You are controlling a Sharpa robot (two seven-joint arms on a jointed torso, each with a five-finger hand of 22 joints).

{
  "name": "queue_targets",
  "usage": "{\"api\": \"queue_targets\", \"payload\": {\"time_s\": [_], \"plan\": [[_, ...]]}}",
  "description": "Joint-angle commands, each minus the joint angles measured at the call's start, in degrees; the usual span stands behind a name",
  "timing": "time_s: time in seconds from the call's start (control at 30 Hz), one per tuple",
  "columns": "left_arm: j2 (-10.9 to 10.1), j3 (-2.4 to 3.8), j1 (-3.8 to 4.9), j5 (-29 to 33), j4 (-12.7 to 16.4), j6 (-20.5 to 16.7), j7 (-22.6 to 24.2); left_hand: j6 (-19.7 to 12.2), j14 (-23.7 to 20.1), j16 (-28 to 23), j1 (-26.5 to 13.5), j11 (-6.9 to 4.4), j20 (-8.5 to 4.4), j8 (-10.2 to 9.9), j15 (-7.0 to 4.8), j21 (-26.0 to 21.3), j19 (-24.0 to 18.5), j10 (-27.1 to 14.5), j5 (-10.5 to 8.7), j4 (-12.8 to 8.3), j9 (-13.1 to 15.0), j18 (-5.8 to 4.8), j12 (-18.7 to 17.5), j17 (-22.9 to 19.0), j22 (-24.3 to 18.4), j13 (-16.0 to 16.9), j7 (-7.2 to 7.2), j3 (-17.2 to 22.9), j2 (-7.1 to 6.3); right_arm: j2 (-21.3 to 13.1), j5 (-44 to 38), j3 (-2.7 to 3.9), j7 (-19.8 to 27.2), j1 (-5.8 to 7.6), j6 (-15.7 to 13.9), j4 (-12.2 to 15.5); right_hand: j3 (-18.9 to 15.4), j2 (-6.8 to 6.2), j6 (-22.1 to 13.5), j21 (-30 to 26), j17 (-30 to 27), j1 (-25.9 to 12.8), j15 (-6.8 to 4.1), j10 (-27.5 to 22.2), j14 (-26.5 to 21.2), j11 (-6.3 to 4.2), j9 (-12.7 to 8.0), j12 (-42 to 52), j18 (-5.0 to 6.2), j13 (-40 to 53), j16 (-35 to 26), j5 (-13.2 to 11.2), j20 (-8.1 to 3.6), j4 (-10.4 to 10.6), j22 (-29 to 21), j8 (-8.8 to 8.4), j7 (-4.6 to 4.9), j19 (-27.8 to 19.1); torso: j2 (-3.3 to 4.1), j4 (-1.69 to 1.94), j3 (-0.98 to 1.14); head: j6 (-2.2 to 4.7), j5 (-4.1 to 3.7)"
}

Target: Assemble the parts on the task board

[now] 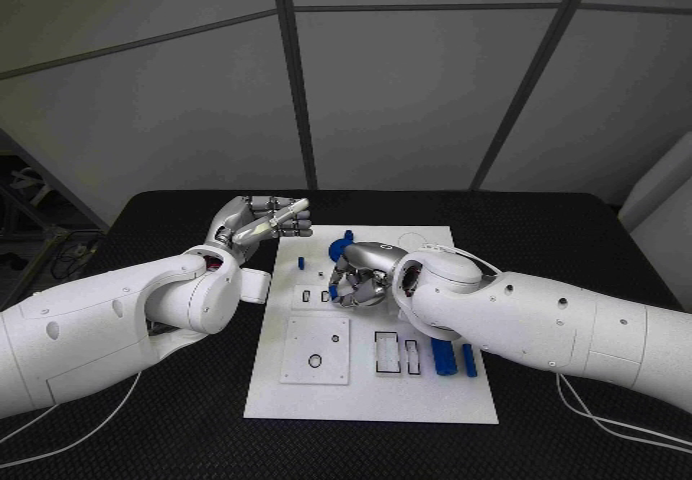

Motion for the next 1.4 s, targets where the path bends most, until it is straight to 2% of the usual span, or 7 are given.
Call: {"api": "queue_targets", "payload": {"time_s": [0.03, 0.27, 0.4, 1.0, 1.13, 1.27, 1.4], "plan": [[-0.01, 0.04, 0.07, -0.39, 0.04, 0.58, 0.18, 0.4, 0.36, -0.2, 0.1, 0.17, -0.11, -0.38, 0.17, -0.37, -0.37, 0.15, -0.22, -0.27, -0.04, -0.55, -0.15, 0.06, -0.07, -0.03, 0.08, 0.04, 0.68, 0.0, -0.66, -0.14, -0.78, -0.08, 1.04, -0.1, 0.29, -0.12, -0.52, -0.3, 12.73, -0.44, 0.55, -0.42, 5.38, 0.04, -0.08, -0.37, 0.02, -0.17, -0.12, -0.07, 0.21, -0.02, -0.13, -0.46, 0.19, -0.15, 0.0, 0.02, -0.01, -0.07, 0.03], [-0.02, 0.04, 0.07, -0.39, 0.06, 0.58, 0.17, 0.4, 0.36, -0.2, 0.1, 0.17, -0.11, -0.38, 0.17, -0.37, -0.37, 0.15, -0.22, -0.27, -0.04, -0.55, -0.15, 0.06, -0.07, -0.03, 0.08, 0.04, 0.68, 0.03, -0.72, -0.14, -0.87, -0.08, 1.02, -0.1, 0.32, -0.39, -0.95, -0.36, 12.81, -0.72, 0.7, -0.71, 5.39, 0.2, -0.17, -0.58, 0.04, -0.37, -0.08, -0.14, 0.36, 0.05, -0.22, -0.65, 0.36, -0.23, -0.01, -0.01, -0.02, -0.03, 0.06], [-0.04, 0.04, 0.07, -0.39, 0.05, 0.57, 0.16, 0.36, 0.36, -0.26, 0.11, 0.19, -0.1, -0.41, 0.18, -0.38, -0.39, 0.12, -0.22, -0.32, -0.05, -0.55, -0.2, 0.08, -0.08, -0.05, 0.11, 0.03, 0.69, 0.03, -0.85, -0.14, -0.98, -0.08, 1.17, -0.09, -0.1, -1.35, -1.81, -0.47, 12.97, -1.69, 0.97, -1.07, 5.43, 0.49, -0.33, -0.73, 0.07, -0.56, -0.01, -0.55, 0.64, 0.37, -0.34, -1.02, 0.62, -0.36, 0.0, -0.02, 0.0, -0.04, 0.1], [-0.08, 0.04, 0.07, -0.4, 0.01, 0.65, 0.03, 0.36, 0.36, -0.26, 0.11, 0.19, -0.1, -0.41, 0.18, -0.38, -0.39, 0.12, -0.22, -0.32, -0.05, -0.55, -0.2, 0.08, -0.08, -0.05, 0.11, 0.03, 0.69, 0.01, -1.0, -0.14, -1.03, -0.08, 0.58, -0.01, -2.16, -2.79, -4.5, -0.91, 12.65, -4.3, 1.57, -2.55, 5.33, 1.13, -0.57, -1.16, 0.21, -1.38, -0.16, -5.64, 1.28, 1.81, -0.86, -1.61, 1.15, -0.8, -0.01, -0.01, 0.0, -0.07, 0.07], [-0.09, 0.04, 0.07, -0.46, -0.06, 0.71, -0.08, 0.36, 0.36, -0.26, 0.11, 0.19, -0.1, -0.41, 0.18, -0.38, -0.39, 0.12, -0.22, -0.32, -0.05, -0.55, -0.2, 0.08, -0.08, -0.05, 0.11, 0.03, 0.69, -0.24, -1.0, -0.14, -0.2, -0.08, -2.2, 0.43, -3.47, -3.39, -6.44, -0.88, 12.55, -4.71, 1.94, -4.18, 5.3, 1.59, -0.88, -2.44, 0.18, -3.07, -0.21, -7.29, 1.58, 2.74, -0.74, -2.17, 1.65, -0.74, -0.02, 0.0, 0.03, -0.05, 0.06], [-0.17, 0.03, 0.07, -1.45, -0.31, 0.92, -1.05, 0.39, 0.75, -0.19, 0.01, 0.16, -0.14, -0.4, 0.1, -0.27, -0.21, 0.22, -0.23, -0.36, -0.04, -0.51, -0.27, 0.24, -0.05, -0.04, 0.1, -0.04, 0.74, -1.38, -0.45, -0.14, 2.44, -0.13, -7.23, 1.95, -5.45, -3.77, -7.83, -0.99, 12.39, -4.34, 2.28, -4.41, 5.25, 1.96, -1.06, -2.21, 0.22, -3.26, -0.28, -6.03, 1.91, 3.81, -0.9, -2.2, 2.04, -0.86, -0.05, -0.05, 0.08, 0.05, 0.12], [-0.31, 0.03, 0.07, -3.54, -0.73, 1.67, -3.12, 1.04, 4.31, 1.63, -0.66, -0.49, -0.98, -0.24, -0.93, 1.27, 2.19, 1.62, -0.2, -0.4, 0.02, -0.39, -0.08, 1.53, 0.62, 0.14, -0.34, -0.53, 0.8, -3.32, 1.44, -0.1, 6.0, -0.16, -9.13, 3.93, -6.49, -3.31, -8.74, -2.36, 10.32, -3.02, 2.53, -5.14, 4.64, 2.21, -1.08, -2.32, 0.75, -3.7, -1.28, -5.89, 2.17, 4.32, -3.28, -2.05, 2.28, -2.65, -0.23, -0.14, 0.11, 0.16, 0.17]]}}
